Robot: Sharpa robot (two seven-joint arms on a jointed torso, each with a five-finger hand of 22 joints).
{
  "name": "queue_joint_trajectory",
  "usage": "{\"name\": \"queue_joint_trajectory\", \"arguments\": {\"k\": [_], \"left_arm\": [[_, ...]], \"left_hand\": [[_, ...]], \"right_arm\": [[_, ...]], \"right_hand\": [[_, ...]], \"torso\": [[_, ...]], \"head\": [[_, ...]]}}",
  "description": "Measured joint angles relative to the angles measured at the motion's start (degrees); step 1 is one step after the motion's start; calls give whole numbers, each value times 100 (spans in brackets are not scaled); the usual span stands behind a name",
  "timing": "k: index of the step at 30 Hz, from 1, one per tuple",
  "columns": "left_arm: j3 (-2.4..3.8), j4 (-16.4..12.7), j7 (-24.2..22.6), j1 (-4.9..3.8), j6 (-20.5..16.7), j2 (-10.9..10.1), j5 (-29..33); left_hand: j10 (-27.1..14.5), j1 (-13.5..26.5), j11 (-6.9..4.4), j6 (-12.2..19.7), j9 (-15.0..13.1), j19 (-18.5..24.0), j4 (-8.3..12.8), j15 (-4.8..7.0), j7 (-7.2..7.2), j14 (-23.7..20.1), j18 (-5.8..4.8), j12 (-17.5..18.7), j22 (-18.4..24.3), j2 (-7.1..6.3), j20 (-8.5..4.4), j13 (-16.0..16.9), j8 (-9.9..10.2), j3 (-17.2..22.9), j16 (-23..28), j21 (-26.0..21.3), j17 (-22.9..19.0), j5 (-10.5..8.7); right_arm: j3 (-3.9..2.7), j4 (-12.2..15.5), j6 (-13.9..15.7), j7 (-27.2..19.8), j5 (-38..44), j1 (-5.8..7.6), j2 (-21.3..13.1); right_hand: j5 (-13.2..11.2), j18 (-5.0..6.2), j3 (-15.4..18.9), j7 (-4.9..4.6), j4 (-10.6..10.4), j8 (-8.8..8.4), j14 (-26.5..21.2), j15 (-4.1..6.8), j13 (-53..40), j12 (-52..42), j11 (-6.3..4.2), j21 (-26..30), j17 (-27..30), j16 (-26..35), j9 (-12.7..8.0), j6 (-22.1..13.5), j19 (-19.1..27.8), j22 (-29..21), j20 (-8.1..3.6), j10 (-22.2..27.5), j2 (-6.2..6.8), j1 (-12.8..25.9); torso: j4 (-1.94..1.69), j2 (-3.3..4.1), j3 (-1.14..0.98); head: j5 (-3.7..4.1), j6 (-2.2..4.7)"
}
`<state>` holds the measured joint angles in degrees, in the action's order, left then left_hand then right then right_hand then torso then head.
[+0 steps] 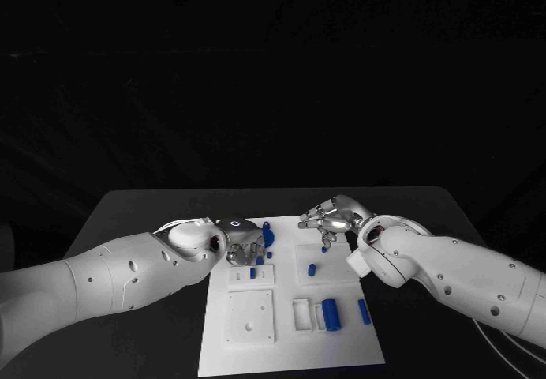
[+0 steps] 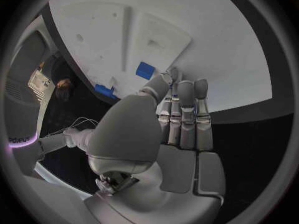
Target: Assemble the parts on the task board
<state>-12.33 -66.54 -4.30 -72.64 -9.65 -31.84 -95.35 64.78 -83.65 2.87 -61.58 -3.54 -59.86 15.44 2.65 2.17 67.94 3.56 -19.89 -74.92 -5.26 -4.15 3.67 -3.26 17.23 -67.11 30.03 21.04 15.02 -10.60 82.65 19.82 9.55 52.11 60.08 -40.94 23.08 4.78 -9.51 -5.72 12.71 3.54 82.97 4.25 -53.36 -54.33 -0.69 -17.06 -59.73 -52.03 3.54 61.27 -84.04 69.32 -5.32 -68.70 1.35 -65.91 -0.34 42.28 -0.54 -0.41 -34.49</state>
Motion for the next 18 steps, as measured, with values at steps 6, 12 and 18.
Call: {"name": "queue_joint_trajectory", "arguments": {"k": [6, 12, 18], "left_arm": [[1, -30, -73, -2, -79, -30, 9], [0, -41, -133, 1, -157, -39, 16], [-1, -50, -187, 3, -212, -38, 25]], "left_hand": [[-51, -1, 51, -6, -7, 50, 5, 0, -24, 0, -2, 0, 0, -2, 5, 0, 0, 115, 0, 204, 7, -22], [-93, -1, 51, -3, -11, 71, -12, -20, -44, -19, -3, -24, 0, -1, 25, 0, 0, 131, 0, 223, 7, -57], [-133, -2, 51, -15, -16, 71, -31, -20, -56, -19, -3, -44, 1, -1, 25, 0, 0, 113, 0, 223, 7, -252]], "right_arm": [[0, -7, 0, 0, -1, 0, 0], [0, -10, 0, -1, -2, 0, 0], [0, -18, -1, -2, -2, -1, 0]], "right_hand": [[0, 0, 0, 0, 0, 0, 0, 0, 0, 0, 0, 0, 0, 0, 0, 0, 0, 0, 0, 0, 0, 0], [0, 0, 0, 0, 0, 0, 0, 0, 0, 0, 0, 0, 0, 0, 0, 0, 0, 0, 0, 0, 0, 0], [0, 0, 0, 0, 0, 0, 0, 0, 0, 0, 0, 0, 0, 0, 0, 0, 0, 0, 0, 0, 0, 0]], "torso": [[-3, -3, -1], [-3, -2, -2], [-2, 1, -1]], "head": [[-3, -1], [-5, 10], [-5, 11]]}}
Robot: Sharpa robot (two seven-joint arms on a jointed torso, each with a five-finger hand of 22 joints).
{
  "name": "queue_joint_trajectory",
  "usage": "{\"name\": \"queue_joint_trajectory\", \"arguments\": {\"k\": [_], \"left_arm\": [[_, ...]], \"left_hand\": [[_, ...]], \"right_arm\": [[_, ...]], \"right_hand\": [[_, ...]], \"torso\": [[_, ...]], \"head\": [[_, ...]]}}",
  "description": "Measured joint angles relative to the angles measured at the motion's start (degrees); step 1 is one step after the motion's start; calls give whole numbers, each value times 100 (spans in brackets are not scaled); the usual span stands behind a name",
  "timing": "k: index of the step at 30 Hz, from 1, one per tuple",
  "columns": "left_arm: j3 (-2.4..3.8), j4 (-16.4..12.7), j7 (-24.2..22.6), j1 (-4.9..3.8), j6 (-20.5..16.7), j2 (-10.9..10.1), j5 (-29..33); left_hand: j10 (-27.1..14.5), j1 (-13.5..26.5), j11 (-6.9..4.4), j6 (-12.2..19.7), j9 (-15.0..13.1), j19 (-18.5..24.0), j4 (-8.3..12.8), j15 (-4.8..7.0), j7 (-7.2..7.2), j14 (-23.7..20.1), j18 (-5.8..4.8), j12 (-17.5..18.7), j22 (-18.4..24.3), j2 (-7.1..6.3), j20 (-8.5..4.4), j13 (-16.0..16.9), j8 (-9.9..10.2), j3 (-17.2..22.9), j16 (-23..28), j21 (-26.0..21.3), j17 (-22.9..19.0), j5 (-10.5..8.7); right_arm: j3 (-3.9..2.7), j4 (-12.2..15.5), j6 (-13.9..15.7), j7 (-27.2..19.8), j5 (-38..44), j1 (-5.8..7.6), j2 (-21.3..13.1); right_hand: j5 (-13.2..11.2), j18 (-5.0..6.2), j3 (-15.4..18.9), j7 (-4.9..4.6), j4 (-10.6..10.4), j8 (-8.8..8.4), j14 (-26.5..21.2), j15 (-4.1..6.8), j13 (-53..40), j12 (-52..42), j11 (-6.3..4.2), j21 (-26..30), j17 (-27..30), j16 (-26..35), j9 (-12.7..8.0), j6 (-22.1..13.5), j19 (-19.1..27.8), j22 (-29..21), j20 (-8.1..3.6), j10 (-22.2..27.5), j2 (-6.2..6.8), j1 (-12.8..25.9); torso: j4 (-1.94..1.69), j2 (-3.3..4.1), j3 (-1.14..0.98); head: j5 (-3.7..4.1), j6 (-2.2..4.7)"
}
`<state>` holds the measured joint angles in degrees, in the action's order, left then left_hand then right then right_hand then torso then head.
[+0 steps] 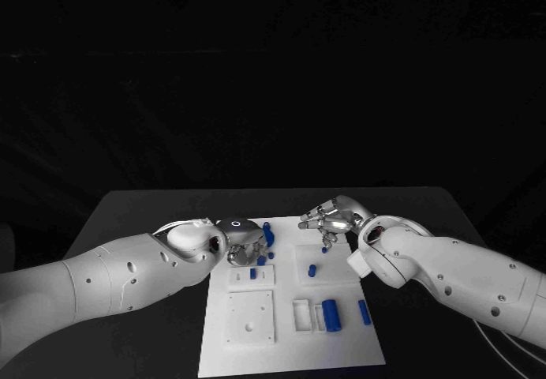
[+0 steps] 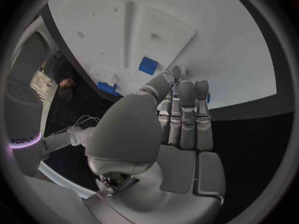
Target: Assemble the parts on the task board
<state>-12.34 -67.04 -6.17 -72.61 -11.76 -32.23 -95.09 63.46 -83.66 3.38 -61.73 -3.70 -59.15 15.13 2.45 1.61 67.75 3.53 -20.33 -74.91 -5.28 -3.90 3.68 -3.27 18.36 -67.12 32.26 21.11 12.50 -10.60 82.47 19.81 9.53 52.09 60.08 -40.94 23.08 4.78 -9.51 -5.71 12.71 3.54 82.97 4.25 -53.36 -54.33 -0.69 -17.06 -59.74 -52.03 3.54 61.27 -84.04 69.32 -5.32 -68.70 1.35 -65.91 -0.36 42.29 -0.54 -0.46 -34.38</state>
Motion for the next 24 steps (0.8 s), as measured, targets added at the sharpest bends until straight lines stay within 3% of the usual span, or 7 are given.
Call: {"name": "queue_joint_trajectory", "arguments": {"k": [12, 16, 24], "left_arm": [[-4, 2, -41, 6, -40, -12, 9], [-4, 6, -41, 6, -54, -22, 10], [-4, 17, -34, 6, -64, -22, 10]], "left_hand": [[-41, 0, 1, -41, 0, 0, -36, 0, 22, 0, 0, -42, 0, 0, 0, 0, -1, -36, -13, 0, 0, -73], [-41, -24, 1, -73, 0, -1, -77, 0, 54, 0, 88, -69, -1, -24, 1, 0, -1, -78, -29, -24, 0, -100], [-107, -3, -5, -72, 0, -43, -153, -20, 54, -20, 103, -109, -4, -45, 43, 0, -1, -204, -29, -183, -15, -127]], "right_arm": [[0, -9, 0, -1, 0, -1, 3], [0, -11, 0, -2, 0, -1, 2], [0, -13, 0, -2, -1, -1, 1]], "right_hand": [[0, 0, 0, 0, 0, 0, 0, 0, 0, 0, 0, 0, 0, 0, 0, 0, 0, 0, 0, 0, 0, 0], [0, 0, 0, 0, 0, 0, 0, 0, 0, 0, 0, 0, 0, 0, 0, 0, 0, 0, 0, 0, 0, 0], [0, 0, 0, 0, 0, 0, 0, 0, 0, 0, 0, 0, 0, 0, 0, 0, 0, 1, 0, 0, 0, 0]], "torso": [[2, 1, -2], [2, 1, -1], [-1, 1, 1]], "head": [[-10, -1], [-11, 4], [-12, 2]]}}
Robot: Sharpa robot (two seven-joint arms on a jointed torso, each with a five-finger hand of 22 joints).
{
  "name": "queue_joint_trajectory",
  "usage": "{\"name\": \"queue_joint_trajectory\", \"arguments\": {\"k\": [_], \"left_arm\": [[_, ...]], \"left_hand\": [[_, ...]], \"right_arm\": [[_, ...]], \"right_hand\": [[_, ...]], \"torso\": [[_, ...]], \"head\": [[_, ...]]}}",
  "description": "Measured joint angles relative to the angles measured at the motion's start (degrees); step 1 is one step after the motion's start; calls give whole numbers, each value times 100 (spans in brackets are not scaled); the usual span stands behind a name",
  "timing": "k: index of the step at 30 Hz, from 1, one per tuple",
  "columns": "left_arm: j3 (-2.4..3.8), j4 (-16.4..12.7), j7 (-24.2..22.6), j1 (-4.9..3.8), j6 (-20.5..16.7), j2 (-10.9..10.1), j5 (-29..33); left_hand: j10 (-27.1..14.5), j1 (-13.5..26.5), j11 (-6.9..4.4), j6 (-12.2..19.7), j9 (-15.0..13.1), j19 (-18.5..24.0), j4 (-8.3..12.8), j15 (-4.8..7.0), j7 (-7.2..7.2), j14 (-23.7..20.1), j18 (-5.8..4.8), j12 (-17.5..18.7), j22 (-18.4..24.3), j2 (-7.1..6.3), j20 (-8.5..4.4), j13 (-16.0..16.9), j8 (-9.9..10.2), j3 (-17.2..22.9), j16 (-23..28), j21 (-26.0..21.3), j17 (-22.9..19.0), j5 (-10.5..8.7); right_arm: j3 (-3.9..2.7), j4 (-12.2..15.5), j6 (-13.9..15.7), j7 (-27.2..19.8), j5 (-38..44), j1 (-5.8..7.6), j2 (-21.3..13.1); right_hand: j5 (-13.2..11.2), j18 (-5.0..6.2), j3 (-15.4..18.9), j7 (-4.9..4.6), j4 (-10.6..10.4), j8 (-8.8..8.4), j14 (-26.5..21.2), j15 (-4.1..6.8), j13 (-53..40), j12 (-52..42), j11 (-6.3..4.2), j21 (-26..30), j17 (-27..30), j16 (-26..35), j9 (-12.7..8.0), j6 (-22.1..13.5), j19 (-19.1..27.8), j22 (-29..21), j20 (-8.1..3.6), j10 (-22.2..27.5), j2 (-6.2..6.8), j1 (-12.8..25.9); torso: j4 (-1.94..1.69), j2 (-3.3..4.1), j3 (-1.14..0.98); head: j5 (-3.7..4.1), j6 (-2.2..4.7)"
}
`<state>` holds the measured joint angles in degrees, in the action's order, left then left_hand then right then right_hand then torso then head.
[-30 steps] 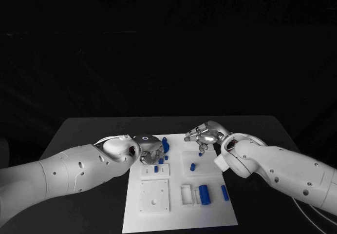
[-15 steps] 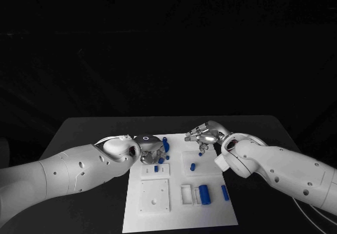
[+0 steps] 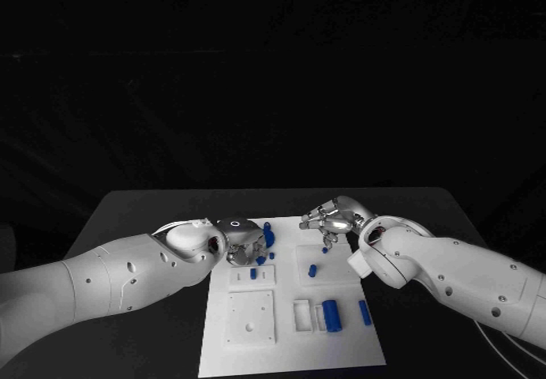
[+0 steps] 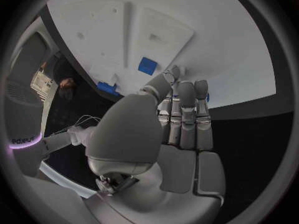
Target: Assemble the parts on the task board
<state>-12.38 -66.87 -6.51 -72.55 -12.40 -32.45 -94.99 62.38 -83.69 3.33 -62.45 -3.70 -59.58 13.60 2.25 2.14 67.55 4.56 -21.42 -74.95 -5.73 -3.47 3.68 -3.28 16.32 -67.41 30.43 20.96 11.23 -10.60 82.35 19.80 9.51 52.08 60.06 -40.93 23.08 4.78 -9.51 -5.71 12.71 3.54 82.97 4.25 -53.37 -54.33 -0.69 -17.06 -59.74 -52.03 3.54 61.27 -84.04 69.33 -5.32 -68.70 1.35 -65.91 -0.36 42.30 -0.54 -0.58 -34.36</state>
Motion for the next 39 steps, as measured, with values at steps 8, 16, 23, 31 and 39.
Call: {"name": "queue_joint_trajectory", "arguments": {"k": [8, 16, 23, 31, 39], "left_arm": [[0, 6, 3, 0, 0, 19, 0], [3, 44, 12, -6, -38, 52, -1], [1, 67, 14, -2, -38, 93, -1], [0, 114, 29, -2, -11, 147, 0], [-2, 170, 64, 1, 33, 177, 0]], "left_hand": [[-246, 70, 0, 38, 0, -149, -218, -35, -38, -35, 34, -97, 52, -70, 60, 3, 0, -385, -28, -351, -11, -478], [-334, -25, -3, 24, 0, -447, -620, -35, 39, -35, -59, -355, 295, 114, 33, 5, 0, -997, -44, -910, -50, -644], [-316, 2, -21, -170, 1, -468, -712, -35, 94, -35, -59, -355, 183, 323, 23, 4, 0, -994, -76, -1031, -50, -644], [-311, -10, -26, -203, 6, -533, -712, -19, 123, -49, -59, -377, -1, 335, -1, 4, 0, -994, -110, -1219, -61, -643], [-311, -10, -26, -85, 6, -574, -668, -13, 132, -54, -59, -377, 0, 335, -1, 3, 0, -998, -110, -1281, -67, -554]], "right_arm": [[0, 0, 0, -1, -1, 0, 0], [0, 2, 0, -1, -1, 0, 2], [1, 4, 0, -1, -1, 0, 4], [1, 6, 0, -1, -1, 0, 4], [1, 7, 0, -1, -1, 0, 3]], "right_hand": [[0, 0, 0, 0, 0, 0, 0, 0, 0, 0, 0, 0, 0, 0, 0, 0, 0, 0, 0, 0, 0, 0], [0, 0, -24, 0, -23, 0, 0, 0, 7, 0, 0, 0, 0, 0, 0, 0, 0, -8, 0, 0, 0, 0], [0, 0, -24, 0, -23, 0, 0, 0, 7, 0, 0, 0, 0, 0, 0, 0, 0, -8, 0, 0, 0, 0], [0, 0, -24, 0, -23, 0, 0, 0, 7, 0, 0, 0, 0, 0, 0, 0, 0, -7, 0, 0, 0, 0], [0, 0, -24, 0, -23, 0, 0, 0, 6, 0, 0, 0, 0, 0, 0, 0, 0, -7, 0, 0, 0, 0]], "torso": [[-1, 2, 0], [3, 2, -2], [6, 4, -4], [10, 5, -4], [7, 5, -4]], "head": [[-4, -10], [-12, -6], [-9, -6], [2, -22], [13, -27]]}}
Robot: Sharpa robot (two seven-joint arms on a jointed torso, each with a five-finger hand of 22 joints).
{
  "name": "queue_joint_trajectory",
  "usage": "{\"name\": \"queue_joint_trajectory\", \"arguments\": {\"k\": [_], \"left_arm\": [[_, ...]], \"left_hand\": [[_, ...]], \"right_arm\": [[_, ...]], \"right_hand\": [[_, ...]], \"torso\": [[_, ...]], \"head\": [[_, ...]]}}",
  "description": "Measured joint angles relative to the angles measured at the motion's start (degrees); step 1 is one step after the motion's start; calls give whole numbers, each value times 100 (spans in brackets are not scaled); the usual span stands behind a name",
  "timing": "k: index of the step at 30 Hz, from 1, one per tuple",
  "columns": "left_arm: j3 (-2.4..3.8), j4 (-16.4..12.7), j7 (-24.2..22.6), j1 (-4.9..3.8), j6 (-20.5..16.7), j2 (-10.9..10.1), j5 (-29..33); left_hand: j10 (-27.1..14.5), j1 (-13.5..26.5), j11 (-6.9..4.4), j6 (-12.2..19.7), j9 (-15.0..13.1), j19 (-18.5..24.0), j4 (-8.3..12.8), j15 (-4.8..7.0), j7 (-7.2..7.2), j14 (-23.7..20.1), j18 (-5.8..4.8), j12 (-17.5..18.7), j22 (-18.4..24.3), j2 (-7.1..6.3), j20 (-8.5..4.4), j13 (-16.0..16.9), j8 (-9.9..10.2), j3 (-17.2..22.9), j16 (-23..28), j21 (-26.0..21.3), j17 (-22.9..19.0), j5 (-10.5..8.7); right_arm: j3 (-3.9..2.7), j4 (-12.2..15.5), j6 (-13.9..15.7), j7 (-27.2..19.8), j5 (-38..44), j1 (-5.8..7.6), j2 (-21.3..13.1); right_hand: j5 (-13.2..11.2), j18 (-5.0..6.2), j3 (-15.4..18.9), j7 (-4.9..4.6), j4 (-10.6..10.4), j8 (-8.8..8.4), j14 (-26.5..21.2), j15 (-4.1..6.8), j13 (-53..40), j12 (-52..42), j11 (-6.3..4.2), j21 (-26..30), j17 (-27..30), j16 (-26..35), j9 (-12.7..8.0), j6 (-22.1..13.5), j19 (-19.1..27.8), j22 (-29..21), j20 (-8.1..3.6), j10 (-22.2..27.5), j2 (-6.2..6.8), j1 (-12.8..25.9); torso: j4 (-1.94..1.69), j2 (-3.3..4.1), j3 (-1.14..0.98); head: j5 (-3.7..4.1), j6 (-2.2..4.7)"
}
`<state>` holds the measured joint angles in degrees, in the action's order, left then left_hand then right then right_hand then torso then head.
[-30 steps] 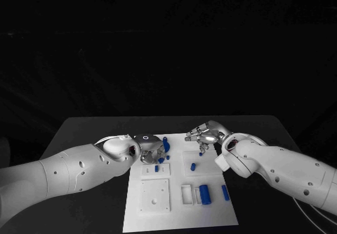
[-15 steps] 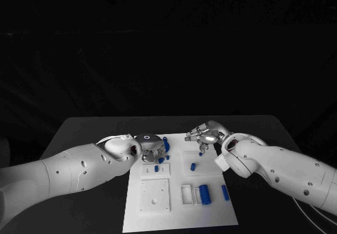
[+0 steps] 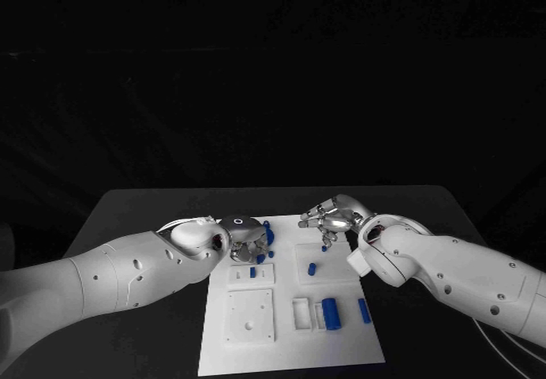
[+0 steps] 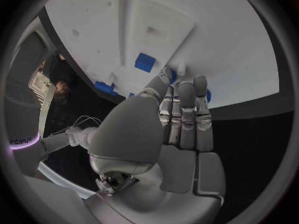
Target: Assemble the parts on the task board
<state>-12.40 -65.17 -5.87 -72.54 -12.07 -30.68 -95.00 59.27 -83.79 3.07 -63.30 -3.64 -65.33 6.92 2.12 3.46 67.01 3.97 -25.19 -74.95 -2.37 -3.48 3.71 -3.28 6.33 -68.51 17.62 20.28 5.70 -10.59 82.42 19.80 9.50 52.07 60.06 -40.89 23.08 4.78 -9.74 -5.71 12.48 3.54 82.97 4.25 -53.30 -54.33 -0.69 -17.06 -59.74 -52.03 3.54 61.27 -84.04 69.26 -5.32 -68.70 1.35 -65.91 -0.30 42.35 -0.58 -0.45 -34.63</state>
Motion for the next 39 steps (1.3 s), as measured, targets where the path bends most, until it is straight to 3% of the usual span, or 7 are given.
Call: {"name": "queue_joint_trajectory", "arguments": {"k": [7, 14, 29, 39], "left_arm": [[-1, 23, 29, 1, 59, 20, 0], [-1, 46, 52, 6, 149, 37, -1], [9, 83, 78, 0, 241, 73, -1], [17, 106, 120, -10, 319, 95, -8]], "left_hand": [[21, -20, -21, 68, 0, 0, 51, 0, -50, 0, 0, 24, 1, -20, 0, 0, 0, 51, 0, 0, -5, 106], [55, -19, -12, 105, 2, 0, 161, -12, -88, -11, 0, 74, 1, -19, 0, 0, 0, 162, -23, 108, -11, 399], [54, 5, -11, 324, 4, 45, 177, -19, -143, -19, 1, 74, 2, -43, -1, -1, 0, 177, -23, 174, -11, 399], [54, 35, -11, 301, 4, 65, 176, -19, -120, -19, 1, 74, 3, -73, 20, -1, 0, 177, -48, 174, -10, 399]], "right_arm": [[0, 0, 0, 0, 0, 0, 2], [-1, 5, 0, 0, 0, 0, -3], [0, 10, 0, 0, -2, 0, -7], [0, 12, 0, -6, -4, 0, -9]], "right_hand": [[0, 0, 0, 0, 0, 0, 0, 0, 0, 0, 0, 0, 0, 0, 0, 0, 0, 0, 0, 0, 0, 0], [0, 0, 0, 0, 0, 0, 0, 0, 0, 0, 0, 0, 0, 0, 0, 0, 0, 0, 0, 0, 0, 0], [0, 0, 0, 0, 0, 0, 0, 0, -1, 0, 0, 0, 0, 0, 0, 0, 0, 0, 0, 0, 0, 0], [0, 0, 0, 0, 0, 0, 0, 0, -1, 0, 0, 0, 0, 0, 0, 0, 0, 1, 0, 0, 0, 0]], "torso": [[-2, -3, 2], [-3, -3, 4], [-4, -3, -2], [-4, -2, -2]], "head": [[5, 2], [15, -5], [31, -11], [42, -20]]}}
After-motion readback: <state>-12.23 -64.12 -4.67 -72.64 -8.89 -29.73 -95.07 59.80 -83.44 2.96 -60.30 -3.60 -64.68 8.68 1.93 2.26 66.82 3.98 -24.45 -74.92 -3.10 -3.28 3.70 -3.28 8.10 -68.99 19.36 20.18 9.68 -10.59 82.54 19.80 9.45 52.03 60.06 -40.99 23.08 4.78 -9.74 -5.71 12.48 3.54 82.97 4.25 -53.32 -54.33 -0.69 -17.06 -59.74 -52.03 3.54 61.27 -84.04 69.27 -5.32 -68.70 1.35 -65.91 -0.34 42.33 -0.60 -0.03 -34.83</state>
